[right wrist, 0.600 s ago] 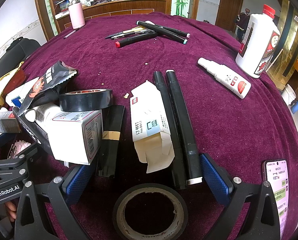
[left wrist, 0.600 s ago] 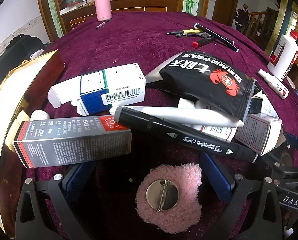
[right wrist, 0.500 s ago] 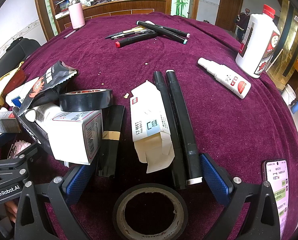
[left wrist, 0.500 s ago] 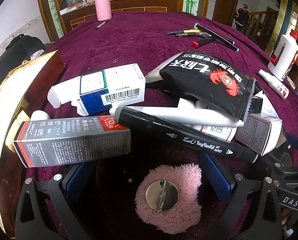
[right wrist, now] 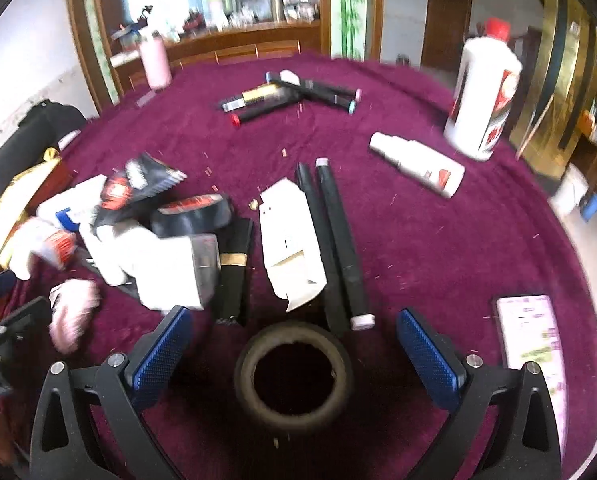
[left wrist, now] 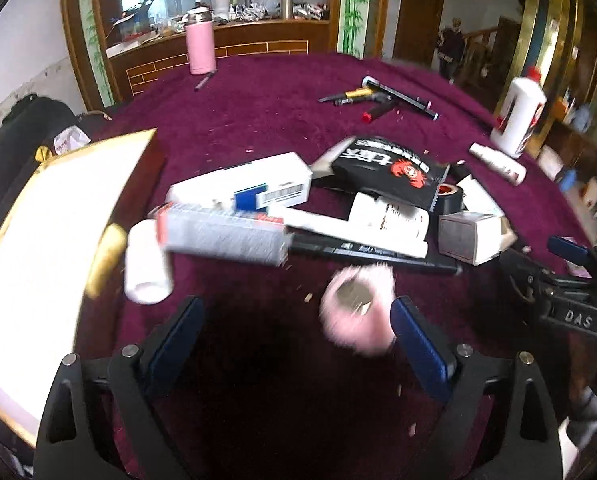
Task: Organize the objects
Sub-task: 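Grasp the pink fuzzy pad with the left tool and lift it, then grasp the small white printed box with the right tool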
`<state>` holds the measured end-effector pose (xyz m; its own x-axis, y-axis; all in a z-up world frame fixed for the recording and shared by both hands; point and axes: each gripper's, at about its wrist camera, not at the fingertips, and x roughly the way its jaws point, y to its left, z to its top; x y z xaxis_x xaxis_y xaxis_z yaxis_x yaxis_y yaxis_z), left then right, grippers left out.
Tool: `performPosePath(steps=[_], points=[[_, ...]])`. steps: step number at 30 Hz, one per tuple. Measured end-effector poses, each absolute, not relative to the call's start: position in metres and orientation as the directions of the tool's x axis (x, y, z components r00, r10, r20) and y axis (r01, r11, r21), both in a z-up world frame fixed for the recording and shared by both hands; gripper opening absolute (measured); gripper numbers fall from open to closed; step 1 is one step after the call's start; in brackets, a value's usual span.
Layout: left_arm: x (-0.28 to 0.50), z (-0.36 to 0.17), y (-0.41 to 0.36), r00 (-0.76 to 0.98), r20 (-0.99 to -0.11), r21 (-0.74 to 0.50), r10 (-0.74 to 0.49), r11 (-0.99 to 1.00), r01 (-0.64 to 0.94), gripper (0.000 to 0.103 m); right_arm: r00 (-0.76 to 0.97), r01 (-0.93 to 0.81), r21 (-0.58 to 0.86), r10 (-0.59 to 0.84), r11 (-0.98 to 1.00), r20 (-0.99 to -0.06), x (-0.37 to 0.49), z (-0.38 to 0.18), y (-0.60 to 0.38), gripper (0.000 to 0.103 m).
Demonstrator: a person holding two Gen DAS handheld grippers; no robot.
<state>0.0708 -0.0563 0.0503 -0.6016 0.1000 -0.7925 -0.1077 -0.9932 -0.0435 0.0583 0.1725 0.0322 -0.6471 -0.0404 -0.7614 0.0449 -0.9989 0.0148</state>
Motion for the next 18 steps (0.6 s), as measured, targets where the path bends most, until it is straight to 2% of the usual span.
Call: performPosePath(steps=[5,7,8,9,13,16,18], points=[[0.080,0.051,-0.082,-0.580,-0.801,-0.109,0.146,-0.989,-0.099,0.090,-0.676,0.076,0.039,-0.080,-0.996,-0.732,0.075,0.042,0.167,0.103],[0.076,0.047,-0.080,-0.564,-0.810,-0.121,0.159,-0.987,-0.105,0.085,-0.679,0.078,0.046,-0.087,-0.996,-0.729,0.077,0.044,0.165,0.103],[0.074,0.045,-0.076,-0.556,-0.814,-0.120,0.168,-0.985,-0.122,0.079,-0.684,0.080,0.048,-0.090,-0.996,-0.724,0.079,0.046,0.164,0.103],[0.071,0.043,-0.070,-0.544,-0.819,-0.120,0.182,-0.982,-0.149,0.077,-0.688,0.083,0.049,-0.092,-0.995,-0.720,0.080,0.047,0.162,0.103],[0.057,0.029,-0.034,-0.480,-0.845,-0.120,0.235,-0.959,-0.258,0.077,-0.694,0.079,0.045,-0.087,-0.996,-0.714,0.083,0.050,0.162,0.103],[0.046,0.018,-0.016,-0.463,-0.857,-0.101,0.227,-0.954,-0.282,0.076,-0.692,0.065,0.041,-0.075,-0.997,-0.718,0.083,0.050,0.167,0.103],[0.039,0.014,-0.011,-0.451,-0.860,-0.117,0.237,-0.953,-0.279,0.070,-0.689,0.062,0.042,-0.073,-0.997,-0.721,0.085,0.049,0.170,0.103]])
